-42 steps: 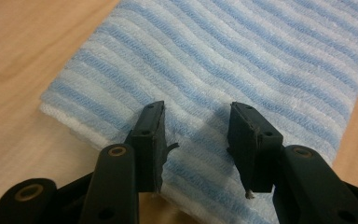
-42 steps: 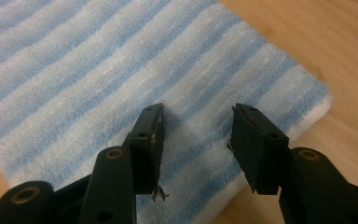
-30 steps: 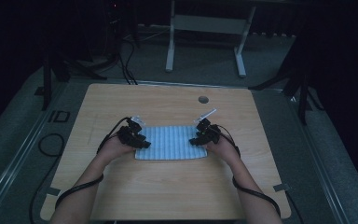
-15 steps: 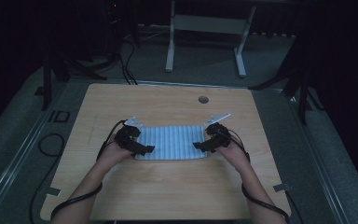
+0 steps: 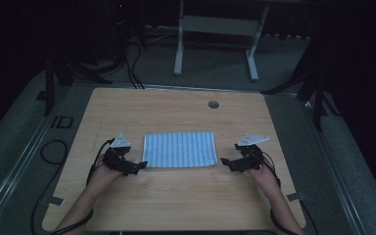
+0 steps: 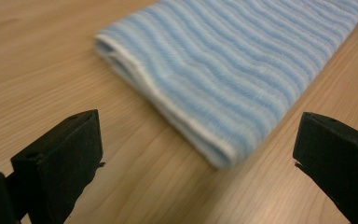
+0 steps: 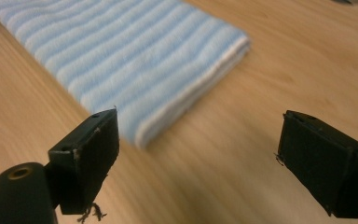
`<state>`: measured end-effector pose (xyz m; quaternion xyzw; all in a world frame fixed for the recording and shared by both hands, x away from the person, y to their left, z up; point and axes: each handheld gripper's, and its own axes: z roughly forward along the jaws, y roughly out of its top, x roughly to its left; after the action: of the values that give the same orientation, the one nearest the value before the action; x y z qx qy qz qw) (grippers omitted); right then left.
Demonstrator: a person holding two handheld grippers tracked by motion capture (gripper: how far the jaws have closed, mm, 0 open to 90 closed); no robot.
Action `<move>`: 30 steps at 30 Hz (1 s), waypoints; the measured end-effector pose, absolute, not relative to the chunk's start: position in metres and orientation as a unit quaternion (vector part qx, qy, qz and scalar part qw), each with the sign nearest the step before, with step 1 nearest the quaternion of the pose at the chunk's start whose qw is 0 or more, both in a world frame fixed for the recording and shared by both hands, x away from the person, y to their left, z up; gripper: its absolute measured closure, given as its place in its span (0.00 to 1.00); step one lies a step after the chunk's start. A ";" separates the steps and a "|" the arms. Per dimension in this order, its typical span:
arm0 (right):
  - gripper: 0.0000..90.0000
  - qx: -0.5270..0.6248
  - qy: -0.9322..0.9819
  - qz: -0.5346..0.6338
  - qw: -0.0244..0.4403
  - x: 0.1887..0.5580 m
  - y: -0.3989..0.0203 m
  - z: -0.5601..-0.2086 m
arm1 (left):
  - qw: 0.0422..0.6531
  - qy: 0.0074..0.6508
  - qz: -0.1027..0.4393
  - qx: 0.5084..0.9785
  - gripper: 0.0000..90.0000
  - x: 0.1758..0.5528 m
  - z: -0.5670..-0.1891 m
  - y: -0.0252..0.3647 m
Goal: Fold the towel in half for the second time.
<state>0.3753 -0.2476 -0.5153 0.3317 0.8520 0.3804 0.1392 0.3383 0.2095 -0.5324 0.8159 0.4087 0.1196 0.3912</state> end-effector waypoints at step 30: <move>0.14 0.488 0.743 0.403 0.220 0.299 -0.353 -0.541 | 0.410 0.463 0.151 0.771 0.02 0.267 -0.557 0.280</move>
<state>0.2993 -0.3528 -0.5411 0.4876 0.7427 0.4028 0.2199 0.2665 0.2797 -0.5573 0.7713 0.4630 0.1512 0.4097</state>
